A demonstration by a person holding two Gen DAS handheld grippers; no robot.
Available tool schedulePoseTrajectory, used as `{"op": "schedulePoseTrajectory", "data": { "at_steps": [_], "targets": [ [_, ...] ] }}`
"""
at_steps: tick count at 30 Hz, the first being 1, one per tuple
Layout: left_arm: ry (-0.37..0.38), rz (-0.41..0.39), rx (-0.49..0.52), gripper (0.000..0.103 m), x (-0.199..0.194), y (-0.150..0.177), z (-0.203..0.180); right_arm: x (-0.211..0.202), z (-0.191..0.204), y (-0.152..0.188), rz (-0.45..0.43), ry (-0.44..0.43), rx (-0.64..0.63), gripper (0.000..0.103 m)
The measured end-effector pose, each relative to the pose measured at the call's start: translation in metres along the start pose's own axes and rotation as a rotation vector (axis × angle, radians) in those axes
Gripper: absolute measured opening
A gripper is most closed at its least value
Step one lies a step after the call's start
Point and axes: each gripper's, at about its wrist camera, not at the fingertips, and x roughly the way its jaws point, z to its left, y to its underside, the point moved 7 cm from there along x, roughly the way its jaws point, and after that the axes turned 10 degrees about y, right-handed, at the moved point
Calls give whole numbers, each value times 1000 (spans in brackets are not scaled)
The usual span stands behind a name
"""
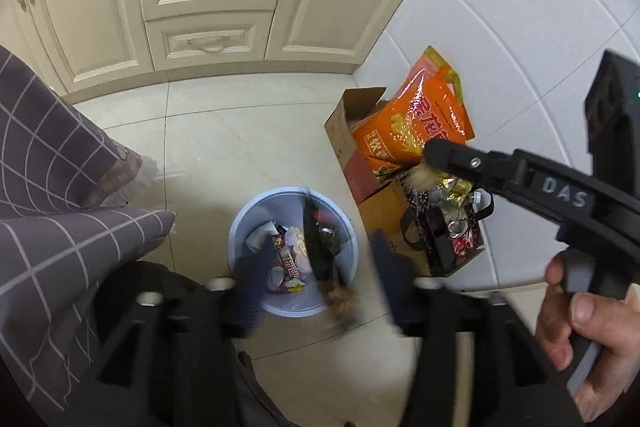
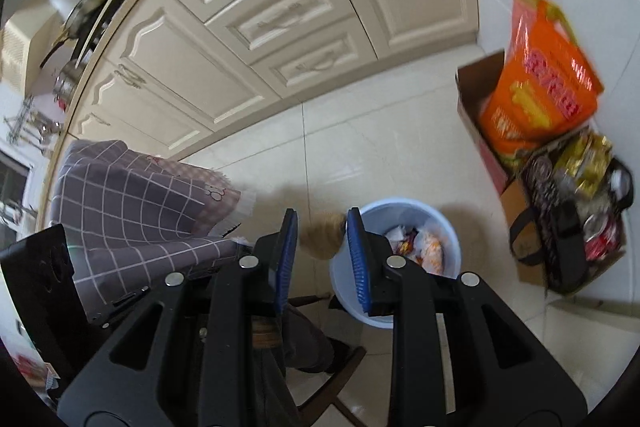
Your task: Collect trash
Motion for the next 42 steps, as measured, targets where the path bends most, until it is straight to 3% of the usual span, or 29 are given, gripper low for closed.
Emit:
{"op": "schedulePoseTrajectory", "data": {
  "at_steps": [1, 2, 3, 5, 7, 16, 23, 31, 34, 42],
  "targets": [
    [-15, -16, 3, 73, -5, -1, 2, 2, -4, 0, 1, 6, 16, 67],
    [-27, -31, 6, 82, -10, -3, 2, 2, -6, 2, -4, 4, 27, 71],
    [-42, -55, 13, 85, -18, -5, 2, 3, -8, 3, -2, 1, 32, 71],
    [-73, -85, 26, 89, -30, -7, 1, 1, -10, 5, -7, 8, 51, 88],
    [-104, -118, 39, 90, -43, -11, -1, -2, -11, 4, -25, 24, 55, 97],
    [-153, -296, 107, 94, -123, -22, -26, -26, 5, -2, -65, 34, 36, 97],
    [-182, -400, 124, 94, -180, -25, -33, -64, 47, -11, -126, 4, -31, 97],
    [-293, -533, 117, 95, -270, -15, -12, -119, 135, -13, -217, -75, -166, 97],
    [-387, -580, 94, 95, -314, -6, 7, -138, 181, -7, -246, -120, -234, 97],
    [-535, -705, 15, 95, -419, 26, 47, -179, 292, 24, -306, -226, -413, 97]
  ]
}}
